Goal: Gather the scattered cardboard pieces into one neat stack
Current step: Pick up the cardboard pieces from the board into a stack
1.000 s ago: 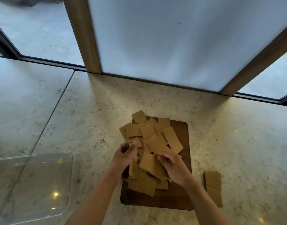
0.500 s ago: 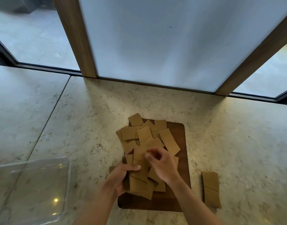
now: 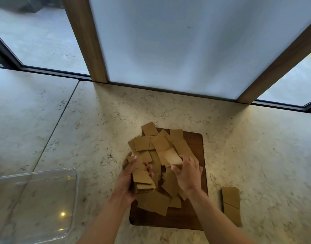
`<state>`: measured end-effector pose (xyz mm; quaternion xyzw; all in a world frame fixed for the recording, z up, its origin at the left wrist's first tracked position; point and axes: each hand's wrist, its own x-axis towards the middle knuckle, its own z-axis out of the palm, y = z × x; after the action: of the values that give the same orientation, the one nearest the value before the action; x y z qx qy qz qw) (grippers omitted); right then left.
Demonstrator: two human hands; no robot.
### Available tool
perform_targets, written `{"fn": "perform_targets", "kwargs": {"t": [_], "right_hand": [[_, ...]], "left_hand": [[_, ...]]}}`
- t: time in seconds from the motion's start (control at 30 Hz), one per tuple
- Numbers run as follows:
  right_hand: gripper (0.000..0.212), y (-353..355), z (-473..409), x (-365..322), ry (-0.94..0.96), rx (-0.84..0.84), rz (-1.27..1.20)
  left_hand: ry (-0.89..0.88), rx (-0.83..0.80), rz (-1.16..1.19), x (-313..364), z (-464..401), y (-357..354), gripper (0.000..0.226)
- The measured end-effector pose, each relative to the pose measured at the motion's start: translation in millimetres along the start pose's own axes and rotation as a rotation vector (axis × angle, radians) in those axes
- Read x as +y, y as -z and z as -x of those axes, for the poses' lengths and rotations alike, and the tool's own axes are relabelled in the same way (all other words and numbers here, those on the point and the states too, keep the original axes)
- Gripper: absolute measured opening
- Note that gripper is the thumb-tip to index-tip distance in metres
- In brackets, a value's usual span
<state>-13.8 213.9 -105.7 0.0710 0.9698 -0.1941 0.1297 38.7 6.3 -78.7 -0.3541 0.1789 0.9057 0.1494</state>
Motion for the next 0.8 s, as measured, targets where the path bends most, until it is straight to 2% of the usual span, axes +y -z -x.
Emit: {"fn": "perform_targets", "kwargs": {"t": [0.03,0.07,0.17,0.23,0.3,0.4,0.47,0.53,0.6,0.67,0.77,0.8], "right_hand": [[0.030,2.8,-1.5,5.0,-0.016,-0.007,-0.116],[0.020,7.2,-1.9,9.4,-0.044,-0.050,-0.263],[0.026,25.8,3.8,16.8,-0.048,-0.165,-0.543],[0.027,36.4,10.2,17.6,-0.055,-0.260,-0.762],[0.026,47.1,18.1,17.9,-0.029,-0.424,-0.919],[0.031,67.8,23.4,16.5,0.157,-0.687,-0.870],[0.036,81.3,21.7,8.6,0.248,-0.852,-0.728],[0.041,86.4,16.7,-3.3,0.268,-0.936,-0.527],[0.041,82.4,11.1,-14.1,0.299,-0.914,-0.359],[0.043,76.7,5.0,-22.4,0.328,-0.794,-0.268],[0.048,70.0,-1.9,-29.8,0.267,-0.434,-0.350],[0.047,64.9,-2.4,-33.3,0.252,-0.392,-0.420]], "left_hand": [[-0.013,0.003,0.000,1.1,0.5,-1.3,0.056],[-0.015,0.006,-0.009,2.2,0.9,-2.5,0.051],[-0.008,-0.001,-0.087,5.6,4.1,-7.3,0.039],[-0.023,-0.007,-0.180,4.1,4.7,-10.8,0.042],[-0.059,0.023,-0.278,0.6,2.7,-12.6,0.049],[-0.047,0.012,-0.433,-0.9,-1.1,-13.9,0.061],[0.028,-0.026,-0.610,1.2,-1.5,-14.6,0.068],[0.150,-0.113,-0.787,3.1,-1.1,-15.4,0.069],[0.274,-0.223,-0.849,3.5,-1.0,-15.2,0.061],[0.306,-0.254,-0.849,6.3,-0.3,-11.5,0.052],[0.215,-0.186,-0.919,13.3,-0.4,-2.2,0.052],[0.200,-0.165,-0.917,14.3,-0.5,0.6,0.050]]}}
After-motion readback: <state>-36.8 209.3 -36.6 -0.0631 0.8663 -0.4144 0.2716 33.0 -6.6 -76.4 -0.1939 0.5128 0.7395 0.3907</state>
